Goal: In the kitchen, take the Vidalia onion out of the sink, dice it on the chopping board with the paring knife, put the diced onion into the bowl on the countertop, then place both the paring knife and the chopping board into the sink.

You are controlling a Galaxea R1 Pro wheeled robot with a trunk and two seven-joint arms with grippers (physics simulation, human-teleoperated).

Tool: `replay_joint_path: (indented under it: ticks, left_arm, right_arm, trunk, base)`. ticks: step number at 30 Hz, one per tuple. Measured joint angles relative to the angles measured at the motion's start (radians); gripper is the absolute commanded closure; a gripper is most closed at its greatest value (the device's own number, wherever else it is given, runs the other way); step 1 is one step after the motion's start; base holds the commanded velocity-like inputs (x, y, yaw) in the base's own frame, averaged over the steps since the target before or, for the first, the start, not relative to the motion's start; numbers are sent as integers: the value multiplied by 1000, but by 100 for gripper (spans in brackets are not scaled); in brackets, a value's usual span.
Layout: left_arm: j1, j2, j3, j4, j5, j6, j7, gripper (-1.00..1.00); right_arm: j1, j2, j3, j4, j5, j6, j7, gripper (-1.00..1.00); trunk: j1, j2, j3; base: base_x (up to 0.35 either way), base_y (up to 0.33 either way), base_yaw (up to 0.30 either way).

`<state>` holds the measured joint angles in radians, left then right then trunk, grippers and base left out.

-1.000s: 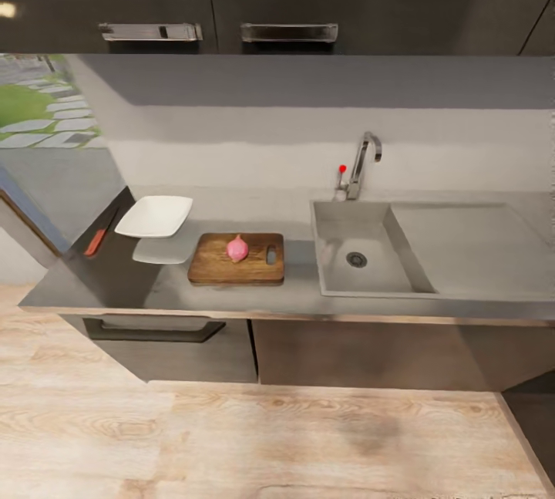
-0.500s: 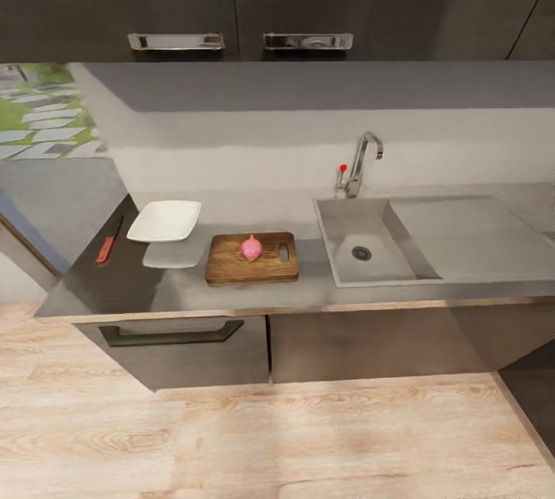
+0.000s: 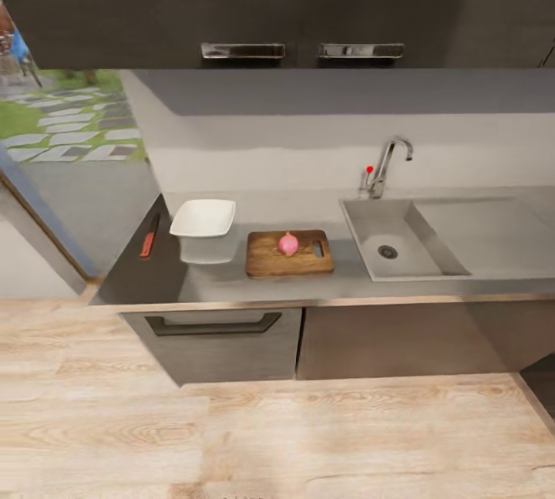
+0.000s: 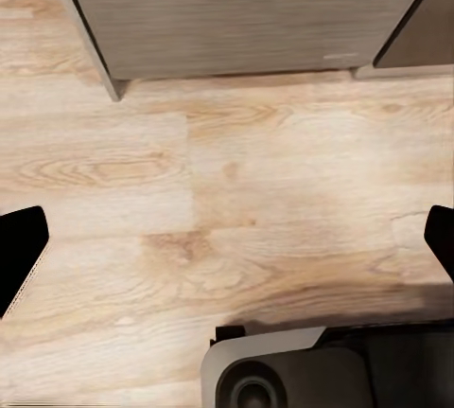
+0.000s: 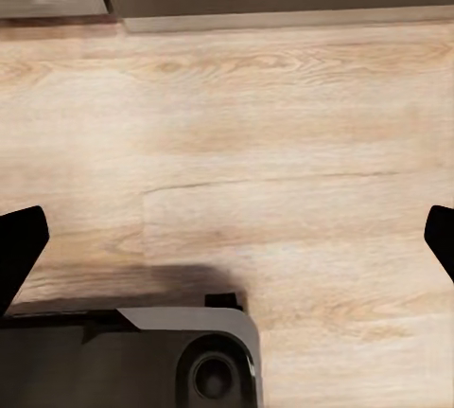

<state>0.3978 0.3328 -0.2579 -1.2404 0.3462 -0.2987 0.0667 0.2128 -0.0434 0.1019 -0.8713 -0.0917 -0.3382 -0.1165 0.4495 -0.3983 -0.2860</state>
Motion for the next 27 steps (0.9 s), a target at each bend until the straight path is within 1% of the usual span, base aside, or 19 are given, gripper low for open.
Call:
replay_joint_path:
  ticks: [5, 13, 27]
  left_arm:
    - [0, 0, 0, 0, 0, 0, 0, -100]
    - [0, 0, 0, 0, 0, 0, 0, -100]
    - [0, 0, 0, 4, 0, 0, 0, -100]
  right_arm:
    - [0, 0, 0, 0, 0, 0, 0, -100]
    - [0, 0, 0, 0, 0, 0, 0, -100]
    - [0, 0, -2, 0, -1, 0, 0, -100]
  trunk:
    - [0, 0, 7]
    - [0, 0, 19]
    - [-1, 0, 39]
  base:
    - [-60, 299, 152]
    - [9, 298, 160]
    - [200, 236, 133]
